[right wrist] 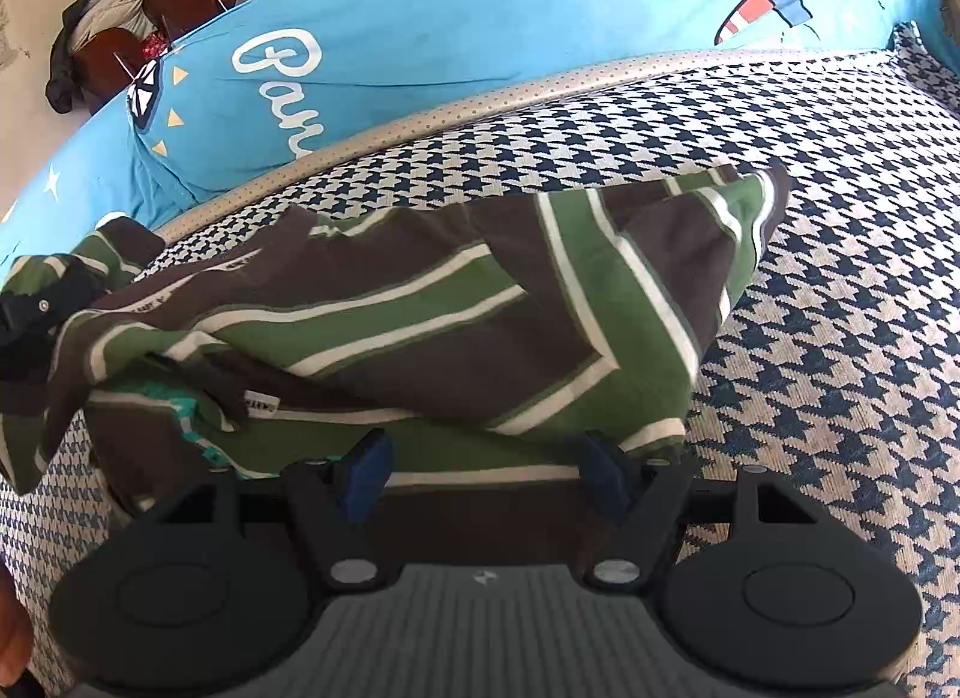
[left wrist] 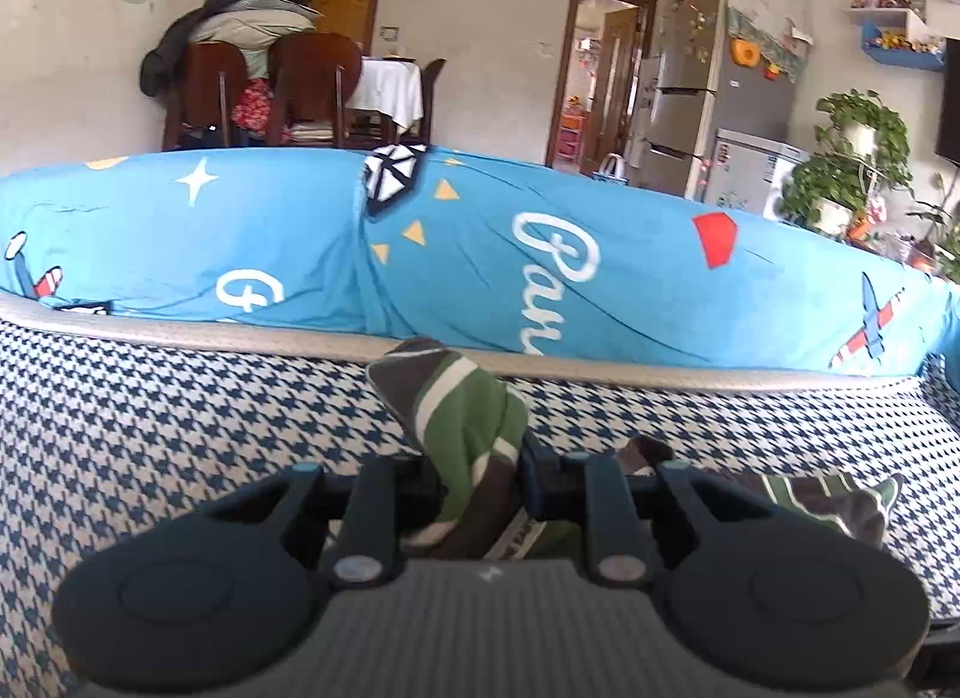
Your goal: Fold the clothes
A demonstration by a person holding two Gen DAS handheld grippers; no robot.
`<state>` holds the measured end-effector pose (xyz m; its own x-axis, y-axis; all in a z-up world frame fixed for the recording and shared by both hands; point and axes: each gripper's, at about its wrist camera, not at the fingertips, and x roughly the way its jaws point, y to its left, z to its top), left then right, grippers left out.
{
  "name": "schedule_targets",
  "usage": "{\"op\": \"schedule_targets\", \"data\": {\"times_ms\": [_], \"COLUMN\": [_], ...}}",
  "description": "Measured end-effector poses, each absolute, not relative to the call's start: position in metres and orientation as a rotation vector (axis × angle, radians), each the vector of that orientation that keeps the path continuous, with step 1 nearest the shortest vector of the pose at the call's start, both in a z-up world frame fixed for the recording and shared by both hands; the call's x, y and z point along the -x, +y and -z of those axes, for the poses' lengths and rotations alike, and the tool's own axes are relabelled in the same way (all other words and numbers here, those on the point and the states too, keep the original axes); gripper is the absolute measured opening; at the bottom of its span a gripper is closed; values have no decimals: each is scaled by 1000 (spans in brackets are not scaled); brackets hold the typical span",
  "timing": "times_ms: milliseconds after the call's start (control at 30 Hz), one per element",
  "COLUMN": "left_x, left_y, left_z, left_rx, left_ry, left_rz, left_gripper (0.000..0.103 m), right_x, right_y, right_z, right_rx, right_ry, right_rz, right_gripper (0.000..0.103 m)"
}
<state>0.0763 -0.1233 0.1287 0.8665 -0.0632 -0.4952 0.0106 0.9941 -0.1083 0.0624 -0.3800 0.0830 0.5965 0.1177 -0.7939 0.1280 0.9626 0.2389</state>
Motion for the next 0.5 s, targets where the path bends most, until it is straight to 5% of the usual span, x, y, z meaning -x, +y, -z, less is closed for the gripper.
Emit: {"op": "schedule_targets", "data": {"times_ms": [100,233,500], "left_x": [-82,-92,-86], "left_y": [-109,-85,-48], "left_z": [-130,-122,-129], "left_rx": [106,164,197], "left_ry": [531,602,564], "left_rz": [-22,-143,-263], "left_gripper": [23,44,59], "right_x": [-64,-67,-64], "right_y": [-377,-373,-369], "right_z": [-82,-81,-89], "right_rx": [-284,-279,-304], "right_ry": [939,949,902], "right_rz": [-12,-8,-37], "right_gripper": [69,69,69]}}
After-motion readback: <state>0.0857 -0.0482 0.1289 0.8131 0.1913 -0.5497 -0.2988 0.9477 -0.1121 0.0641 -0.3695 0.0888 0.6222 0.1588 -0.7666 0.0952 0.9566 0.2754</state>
